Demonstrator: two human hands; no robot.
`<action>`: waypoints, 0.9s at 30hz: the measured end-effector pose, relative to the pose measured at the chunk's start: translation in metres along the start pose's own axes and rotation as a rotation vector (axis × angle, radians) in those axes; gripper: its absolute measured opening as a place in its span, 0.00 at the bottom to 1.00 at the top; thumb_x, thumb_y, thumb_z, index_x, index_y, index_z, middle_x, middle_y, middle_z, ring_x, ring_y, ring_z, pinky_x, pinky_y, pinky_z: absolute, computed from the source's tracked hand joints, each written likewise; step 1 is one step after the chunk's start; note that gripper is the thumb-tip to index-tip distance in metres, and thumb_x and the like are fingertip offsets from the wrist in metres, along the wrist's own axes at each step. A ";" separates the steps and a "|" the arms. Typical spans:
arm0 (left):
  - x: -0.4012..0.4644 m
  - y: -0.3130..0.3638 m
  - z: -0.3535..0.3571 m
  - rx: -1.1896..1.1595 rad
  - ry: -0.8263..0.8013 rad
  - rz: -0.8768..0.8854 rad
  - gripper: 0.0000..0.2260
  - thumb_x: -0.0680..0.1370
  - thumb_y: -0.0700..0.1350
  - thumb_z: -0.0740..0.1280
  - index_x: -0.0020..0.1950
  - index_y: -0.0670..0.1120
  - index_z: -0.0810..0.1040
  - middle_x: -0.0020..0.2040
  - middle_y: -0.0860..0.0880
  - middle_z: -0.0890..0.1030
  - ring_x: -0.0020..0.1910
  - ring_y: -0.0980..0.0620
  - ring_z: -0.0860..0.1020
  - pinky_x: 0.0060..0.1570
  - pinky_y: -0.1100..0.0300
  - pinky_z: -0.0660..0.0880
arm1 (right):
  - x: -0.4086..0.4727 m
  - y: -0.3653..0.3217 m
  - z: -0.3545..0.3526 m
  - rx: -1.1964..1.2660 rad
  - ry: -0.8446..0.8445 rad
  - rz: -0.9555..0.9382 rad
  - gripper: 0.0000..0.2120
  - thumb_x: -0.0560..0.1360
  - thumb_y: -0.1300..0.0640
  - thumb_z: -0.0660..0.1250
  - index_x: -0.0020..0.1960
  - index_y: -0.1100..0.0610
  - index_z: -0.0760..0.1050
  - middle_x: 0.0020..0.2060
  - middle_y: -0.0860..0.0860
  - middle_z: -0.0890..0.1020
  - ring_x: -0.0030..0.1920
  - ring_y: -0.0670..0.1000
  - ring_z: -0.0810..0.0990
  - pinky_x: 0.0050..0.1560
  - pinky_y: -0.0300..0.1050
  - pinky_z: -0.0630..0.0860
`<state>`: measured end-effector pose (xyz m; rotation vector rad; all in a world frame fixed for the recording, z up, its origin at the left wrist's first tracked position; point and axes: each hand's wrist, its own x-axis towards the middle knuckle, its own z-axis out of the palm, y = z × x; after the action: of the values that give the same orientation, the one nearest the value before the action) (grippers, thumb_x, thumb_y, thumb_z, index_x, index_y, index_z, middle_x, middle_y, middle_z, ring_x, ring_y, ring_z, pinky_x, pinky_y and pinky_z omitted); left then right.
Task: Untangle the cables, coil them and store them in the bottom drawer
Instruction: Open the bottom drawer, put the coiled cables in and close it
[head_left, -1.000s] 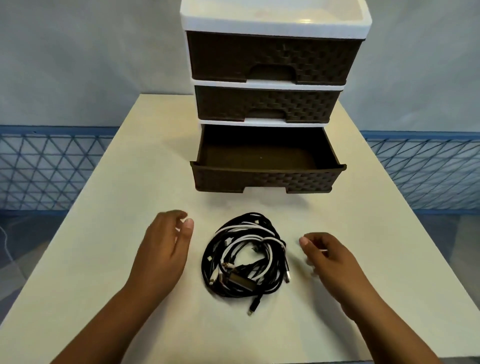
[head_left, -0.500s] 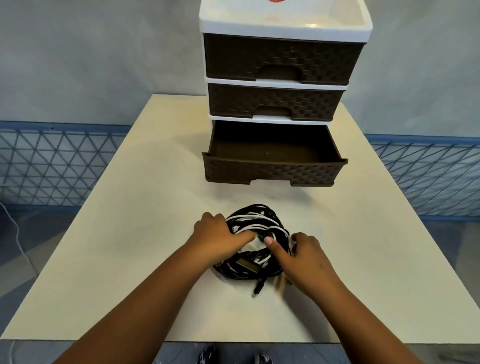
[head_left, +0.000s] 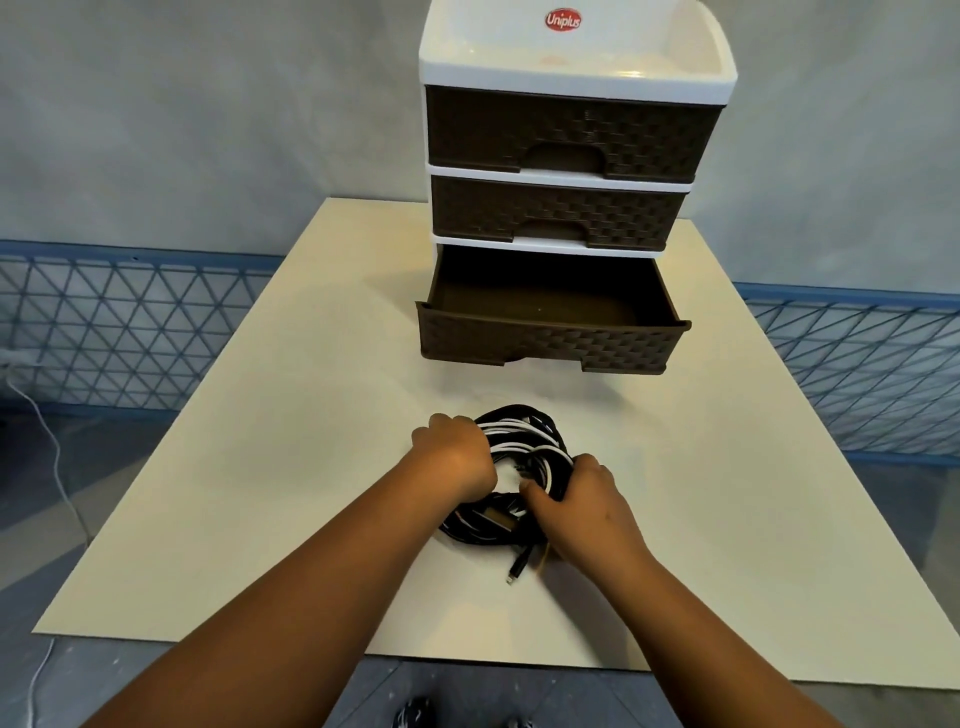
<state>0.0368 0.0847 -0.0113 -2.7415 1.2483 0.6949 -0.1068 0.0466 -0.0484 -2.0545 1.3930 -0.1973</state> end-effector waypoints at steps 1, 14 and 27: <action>0.000 -0.003 0.001 -0.038 0.001 -0.002 0.23 0.80 0.50 0.64 0.71 0.41 0.64 0.68 0.42 0.67 0.68 0.43 0.67 0.63 0.56 0.67 | -0.001 0.001 0.001 0.033 0.012 -0.005 0.19 0.74 0.43 0.66 0.54 0.57 0.69 0.50 0.53 0.74 0.46 0.55 0.78 0.41 0.45 0.70; -0.032 -0.032 0.025 -0.410 0.163 0.001 0.23 0.77 0.55 0.67 0.64 0.41 0.68 0.62 0.41 0.71 0.63 0.40 0.71 0.58 0.51 0.71 | -0.029 0.001 0.004 0.472 0.166 -0.215 0.13 0.72 0.59 0.69 0.55 0.53 0.71 0.47 0.47 0.77 0.45 0.33 0.76 0.39 0.27 0.71; -0.048 -0.013 -0.071 -0.525 0.432 0.102 0.25 0.76 0.54 0.68 0.66 0.43 0.68 0.63 0.43 0.71 0.63 0.42 0.72 0.62 0.46 0.72 | -0.002 -0.053 -0.072 0.594 0.319 -0.467 0.17 0.68 0.51 0.68 0.56 0.48 0.70 0.51 0.49 0.78 0.50 0.45 0.80 0.47 0.38 0.78</action>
<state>0.0456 0.1118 0.0706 -3.4190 1.4637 0.5088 -0.0989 0.0307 0.0391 -1.8377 0.8441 -1.0422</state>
